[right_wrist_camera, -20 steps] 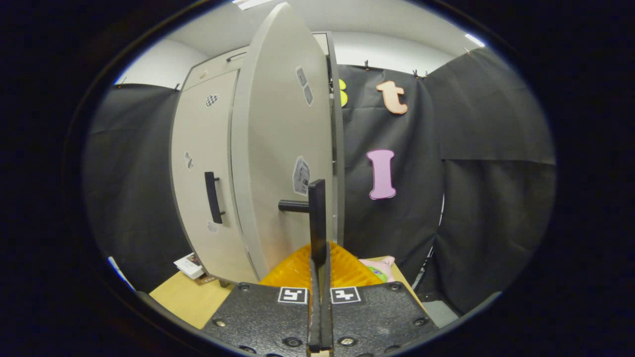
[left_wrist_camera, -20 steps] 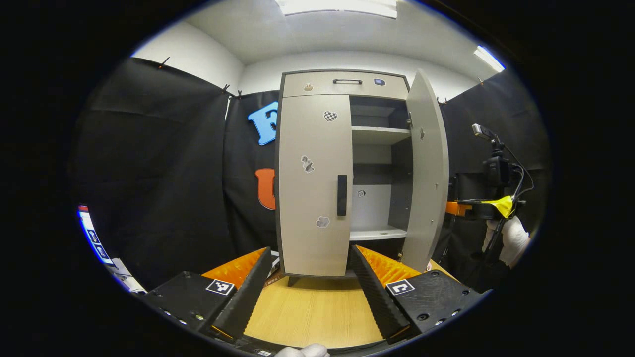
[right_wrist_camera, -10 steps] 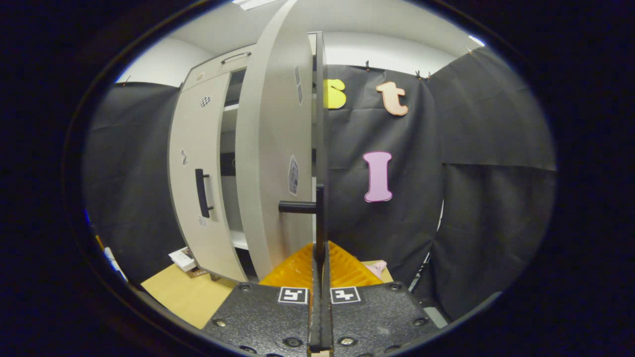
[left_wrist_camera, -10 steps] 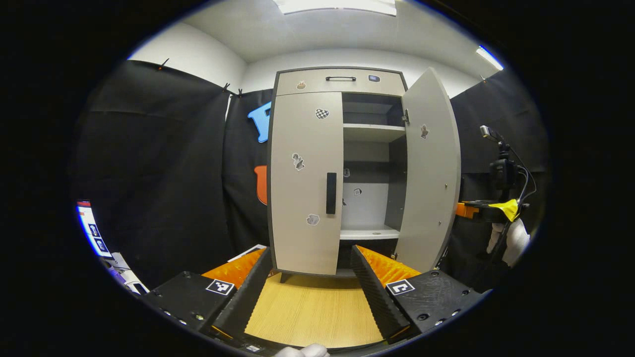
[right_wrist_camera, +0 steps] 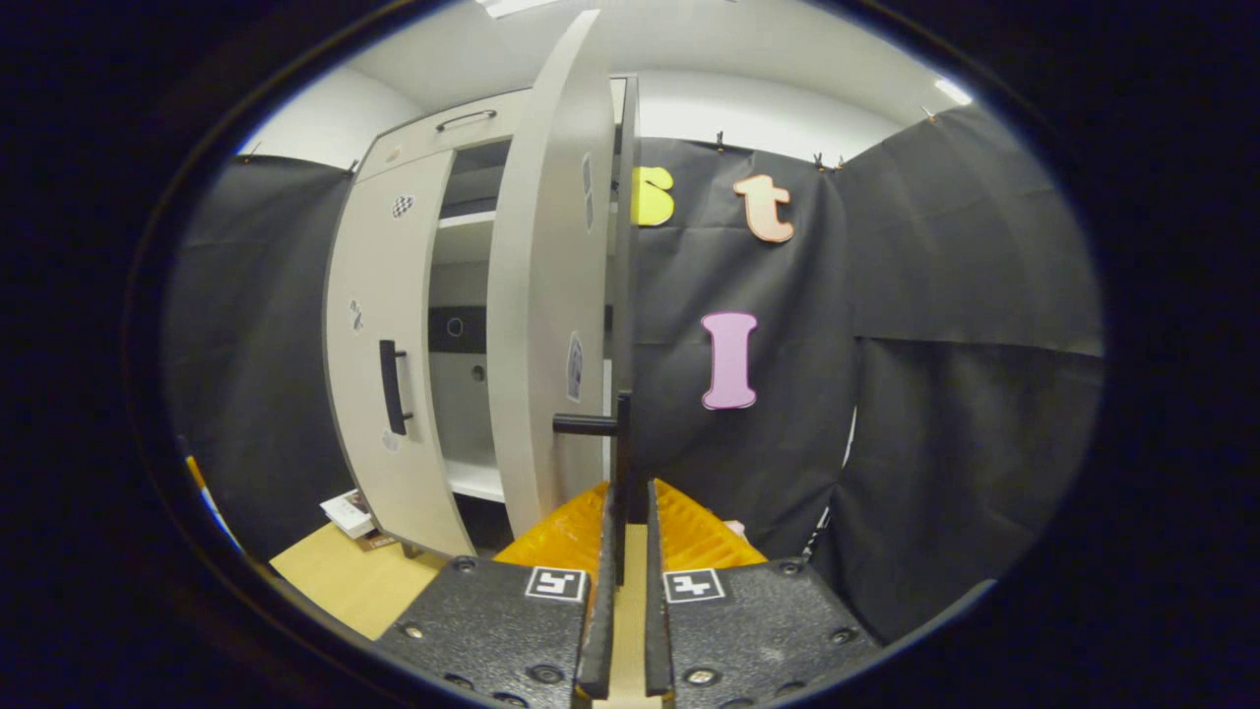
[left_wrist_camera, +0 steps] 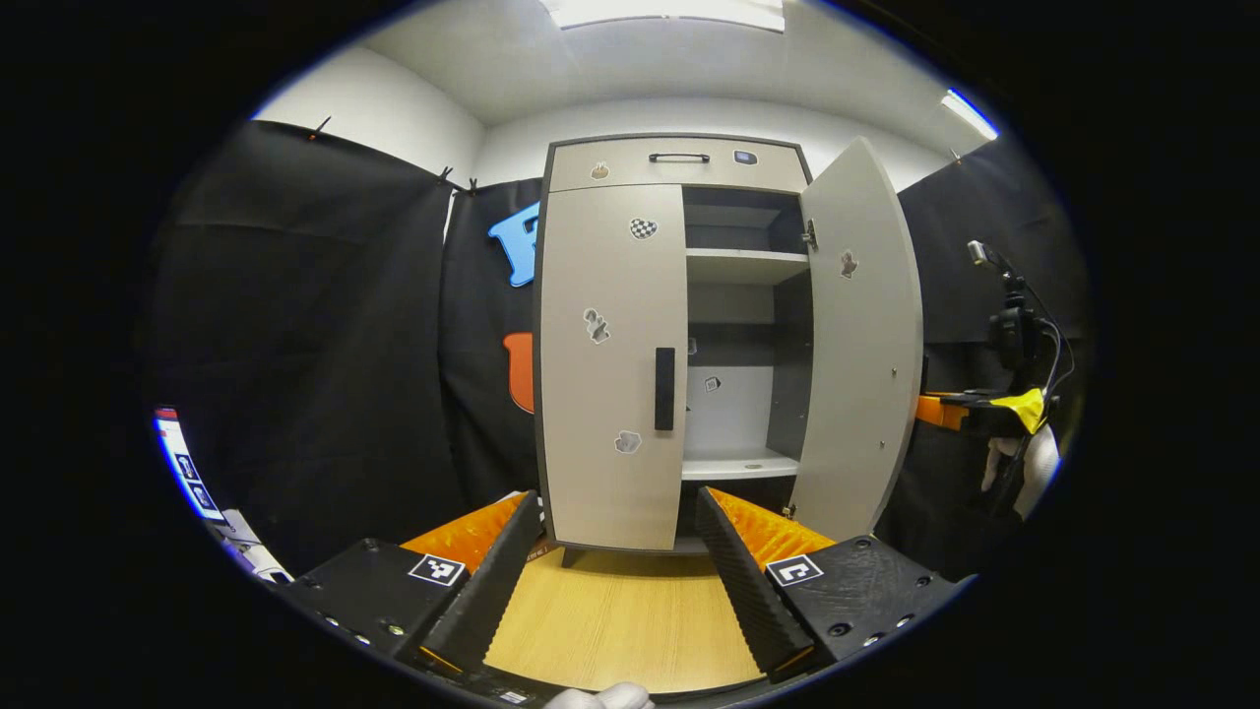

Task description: Open the right door of the double-door shoe cabinet with the right hand, and open the left door with the left hand.

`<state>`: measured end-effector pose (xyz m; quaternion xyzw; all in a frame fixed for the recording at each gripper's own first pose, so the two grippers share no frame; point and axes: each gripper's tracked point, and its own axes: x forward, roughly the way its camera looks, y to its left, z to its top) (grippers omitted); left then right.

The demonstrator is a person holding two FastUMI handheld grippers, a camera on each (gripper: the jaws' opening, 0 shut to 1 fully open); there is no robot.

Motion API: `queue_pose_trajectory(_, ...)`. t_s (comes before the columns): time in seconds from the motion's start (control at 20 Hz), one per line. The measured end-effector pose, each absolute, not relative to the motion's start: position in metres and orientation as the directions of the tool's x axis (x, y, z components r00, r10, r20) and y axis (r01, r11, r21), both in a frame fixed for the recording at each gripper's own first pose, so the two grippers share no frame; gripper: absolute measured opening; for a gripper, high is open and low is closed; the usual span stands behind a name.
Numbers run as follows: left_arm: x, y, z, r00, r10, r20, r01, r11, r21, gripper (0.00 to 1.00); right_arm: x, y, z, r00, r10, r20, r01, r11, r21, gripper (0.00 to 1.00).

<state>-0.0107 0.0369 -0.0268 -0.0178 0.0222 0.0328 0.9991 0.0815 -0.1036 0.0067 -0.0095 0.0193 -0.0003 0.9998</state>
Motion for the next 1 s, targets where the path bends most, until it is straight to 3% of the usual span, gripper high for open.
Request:
queue_pose_trajectory(0.05, -0.010, 0.038, -0.026, 0.997, 0.062, -0.043, -0.063, 0.997, -0.034, 0.95, 0.073, -0.106, 0.011, 0.999, -0.023, -0.026, 0.022, 0.999, -0.025, 0.29)
queue_pose_trajectory(0.1, -0.010, 0.038, -0.027, 0.997, 0.057, -0.046, -0.058, 0.998, -0.037, 0.95, 0.061, -0.106, 0.016, 1.000, -0.028, -0.012, 0.027, 0.999, -0.026, 0.34)
queue_pose_trajectory(0.15, -0.009, 0.037, -0.027, 0.998, 0.048, -0.045, -0.050, 0.998, -0.035, 0.95, 0.049, -0.101, 0.019, 1.000, -0.028, -0.001, 0.028, 0.999, -0.022, 0.49)
queue_pose_trajectory(0.2, -0.009, 0.038, -0.027, 0.998, 0.044, -0.045, -0.045, 0.999, -0.030, 0.95, 0.038, -0.093, 0.018, 1.000, -0.028, 0.001, 0.028, 0.999, -0.020, 0.55)
queue_pose_trajectory(0.25, -0.008, 0.039, -0.027, 0.998, 0.037, -0.044, -0.038, 0.999, -0.023, 0.95, 0.027, -0.084, 0.015, 1.000, -0.023, -0.001, 0.023, 1.000, -0.021, 0.70)
queue_pose_trajectory(0.35, -0.007, 0.039, -0.026, 0.999, 0.018, -0.041, -0.019, 1.000, -0.019, 0.95, 0.007, -0.062, 0.008, 1.000, -0.007, -0.003, 0.007, 1.000, -0.016, 0.87)
queue_pose_trajectory(0.45, -0.005, 0.037, -0.027, 0.999, -0.004, -0.037, 0.003, 1.000, -0.023, 0.95, -0.010, -0.041, -0.005, 1.000, 0.003, -0.013, -0.004, 1.000, -0.021, 0.97)
queue_pose_trajectory(0.75, -0.001, 0.036, -0.029, 0.997, -0.051, -0.054, 0.052, 0.999, 0.011, 0.95, -0.038, 0.009, -0.050, 0.997, 0.030, -0.067, -0.028, 0.999, 0.026, 0.99)
queue_pose_trajectory(1.0, 0.014, 0.028, -0.024, 0.997, -0.073, -0.029, 0.073, 0.997, 0.008, 0.95, -0.033, 0.009, -0.047, 0.996, 0.044, -0.080, -0.041, 0.998, 0.037, 0.99)
